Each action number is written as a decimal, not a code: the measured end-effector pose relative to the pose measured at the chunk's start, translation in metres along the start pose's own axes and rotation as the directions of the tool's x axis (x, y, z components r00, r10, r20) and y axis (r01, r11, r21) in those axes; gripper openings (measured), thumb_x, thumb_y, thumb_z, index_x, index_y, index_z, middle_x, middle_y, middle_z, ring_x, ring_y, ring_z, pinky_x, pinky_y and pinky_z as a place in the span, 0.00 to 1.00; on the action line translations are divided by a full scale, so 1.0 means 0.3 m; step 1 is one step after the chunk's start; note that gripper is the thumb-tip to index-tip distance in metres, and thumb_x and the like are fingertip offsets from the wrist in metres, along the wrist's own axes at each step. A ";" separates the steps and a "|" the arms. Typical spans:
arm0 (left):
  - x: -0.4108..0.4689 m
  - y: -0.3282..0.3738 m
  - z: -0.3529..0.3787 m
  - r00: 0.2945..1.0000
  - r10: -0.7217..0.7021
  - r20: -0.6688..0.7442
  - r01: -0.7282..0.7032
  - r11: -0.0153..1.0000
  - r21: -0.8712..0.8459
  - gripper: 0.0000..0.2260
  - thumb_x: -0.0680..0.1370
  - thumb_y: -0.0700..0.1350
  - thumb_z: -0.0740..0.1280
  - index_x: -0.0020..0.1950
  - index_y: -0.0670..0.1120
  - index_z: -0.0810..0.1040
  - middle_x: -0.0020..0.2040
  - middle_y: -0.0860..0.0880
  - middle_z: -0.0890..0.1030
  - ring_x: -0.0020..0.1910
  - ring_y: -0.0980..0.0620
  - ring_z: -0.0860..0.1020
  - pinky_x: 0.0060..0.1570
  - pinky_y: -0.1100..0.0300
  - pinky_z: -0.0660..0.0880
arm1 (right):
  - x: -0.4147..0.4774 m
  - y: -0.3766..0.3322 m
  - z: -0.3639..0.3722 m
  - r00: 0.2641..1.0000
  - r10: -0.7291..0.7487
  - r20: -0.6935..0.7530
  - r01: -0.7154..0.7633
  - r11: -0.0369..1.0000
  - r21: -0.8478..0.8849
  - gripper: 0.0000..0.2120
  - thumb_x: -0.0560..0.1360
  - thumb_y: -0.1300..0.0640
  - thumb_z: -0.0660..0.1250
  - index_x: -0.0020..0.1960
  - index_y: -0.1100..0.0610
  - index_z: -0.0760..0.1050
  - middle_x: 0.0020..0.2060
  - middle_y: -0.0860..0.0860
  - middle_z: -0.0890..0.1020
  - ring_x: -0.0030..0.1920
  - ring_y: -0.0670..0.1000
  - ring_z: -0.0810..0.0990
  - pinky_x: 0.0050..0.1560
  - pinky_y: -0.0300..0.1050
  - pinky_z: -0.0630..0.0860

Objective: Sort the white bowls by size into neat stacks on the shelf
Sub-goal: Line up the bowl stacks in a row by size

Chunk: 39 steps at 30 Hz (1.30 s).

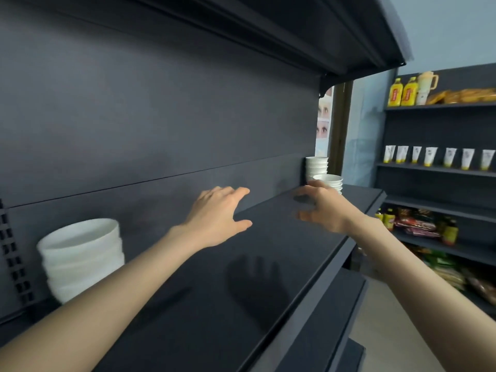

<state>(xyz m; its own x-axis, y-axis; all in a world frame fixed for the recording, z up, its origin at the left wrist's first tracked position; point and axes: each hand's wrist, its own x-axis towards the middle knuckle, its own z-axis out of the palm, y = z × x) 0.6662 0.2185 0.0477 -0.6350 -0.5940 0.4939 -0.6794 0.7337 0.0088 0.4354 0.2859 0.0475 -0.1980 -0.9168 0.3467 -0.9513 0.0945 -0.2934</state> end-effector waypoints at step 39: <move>1.766 0.775 1.001 0.970 -0.201 -0.138 0.214 0.973 0.088 0.27 0.75 0.57 0.65 0.72 0.53 0.64 0.62 0.51 0.75 0.62 0.48 0.70 0.59 0.55 0.64 | 1.397 1.786 -0.085 0.963 -0.270 0.010 0.268 0.958 0.102 0.28 0.74 0.47 0.69 0.71 0.56 0.67 0.70 0.55 0.68 0.67 0.55 0.70 0.64 0.48 0.67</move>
<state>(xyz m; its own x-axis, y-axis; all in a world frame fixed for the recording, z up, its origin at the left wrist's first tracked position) 0.0613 -0.0248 0.0503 -0.4290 -0.6778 0.5971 -0.8291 0.5579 0.0376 -0.1634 -0.0378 0.0582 0.0683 -0.9120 0.4044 -0.9405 -0.1942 -0.2789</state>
